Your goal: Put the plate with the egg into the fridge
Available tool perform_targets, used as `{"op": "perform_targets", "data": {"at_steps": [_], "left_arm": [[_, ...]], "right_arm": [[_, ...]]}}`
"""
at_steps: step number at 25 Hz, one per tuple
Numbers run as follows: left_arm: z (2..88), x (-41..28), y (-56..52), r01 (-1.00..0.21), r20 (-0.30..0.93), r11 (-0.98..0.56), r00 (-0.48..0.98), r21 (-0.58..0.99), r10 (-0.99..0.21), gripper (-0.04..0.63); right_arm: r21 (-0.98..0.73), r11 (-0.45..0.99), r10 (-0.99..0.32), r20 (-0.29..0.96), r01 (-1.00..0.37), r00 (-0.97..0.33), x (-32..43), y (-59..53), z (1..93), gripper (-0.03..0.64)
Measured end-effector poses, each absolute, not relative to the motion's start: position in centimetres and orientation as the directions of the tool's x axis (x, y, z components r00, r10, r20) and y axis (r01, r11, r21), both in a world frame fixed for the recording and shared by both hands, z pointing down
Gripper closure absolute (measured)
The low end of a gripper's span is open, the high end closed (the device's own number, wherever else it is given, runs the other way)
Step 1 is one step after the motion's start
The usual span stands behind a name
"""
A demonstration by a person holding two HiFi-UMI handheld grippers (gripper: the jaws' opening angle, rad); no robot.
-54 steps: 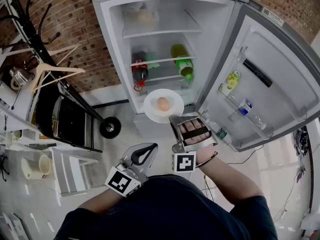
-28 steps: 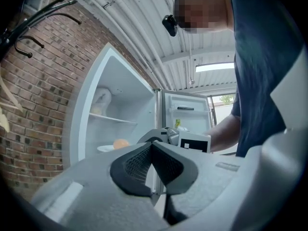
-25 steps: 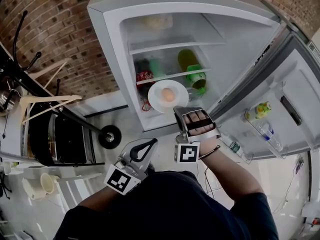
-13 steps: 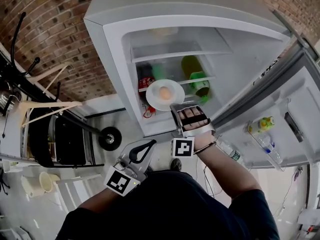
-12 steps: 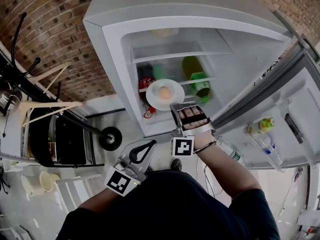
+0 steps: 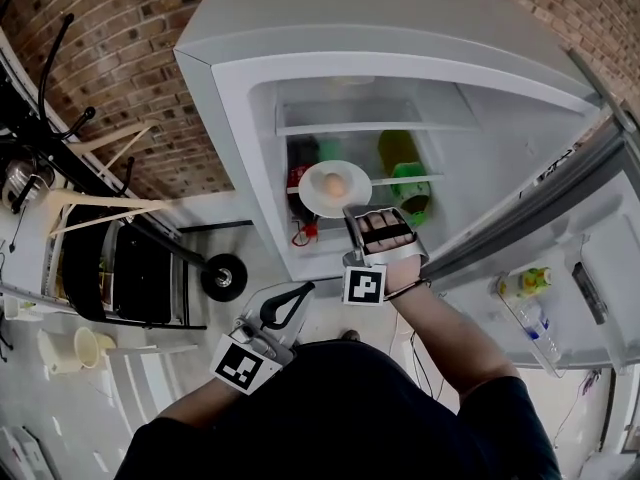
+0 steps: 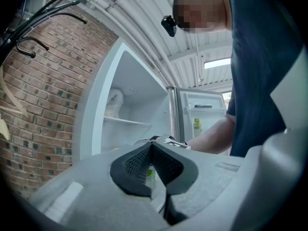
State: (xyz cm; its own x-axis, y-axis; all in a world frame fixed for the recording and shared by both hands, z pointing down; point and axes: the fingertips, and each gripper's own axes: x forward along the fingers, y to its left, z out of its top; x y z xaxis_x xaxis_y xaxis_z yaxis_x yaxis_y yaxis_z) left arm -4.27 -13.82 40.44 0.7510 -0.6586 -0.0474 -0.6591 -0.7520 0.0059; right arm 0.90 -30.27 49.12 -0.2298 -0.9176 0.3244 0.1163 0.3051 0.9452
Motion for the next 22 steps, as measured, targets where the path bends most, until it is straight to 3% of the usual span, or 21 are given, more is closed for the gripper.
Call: {"op": "perform_targets", "data": {"at_steps": [15, 22], "left_arm": [[40.9, -5.6, -14.5, -0.707, -0.036, -0.707, 0.706, 0.02, -0.707, 0.591], [41.1, -5.9, -14.4, -0.711, -0.036, -0.702, 0.701, 0.033, -0.712, 0.591]], "right_arm": [[0.942, 0.301, -0.908, 0.331, 0.15, -0.256, -1.7, -35.1, 50.8, 0.595], [0.899, 0.398, -0.874, 0.433, 0.184, -0.223, -2.1, -36.4, 52.2, 0.594]]}}
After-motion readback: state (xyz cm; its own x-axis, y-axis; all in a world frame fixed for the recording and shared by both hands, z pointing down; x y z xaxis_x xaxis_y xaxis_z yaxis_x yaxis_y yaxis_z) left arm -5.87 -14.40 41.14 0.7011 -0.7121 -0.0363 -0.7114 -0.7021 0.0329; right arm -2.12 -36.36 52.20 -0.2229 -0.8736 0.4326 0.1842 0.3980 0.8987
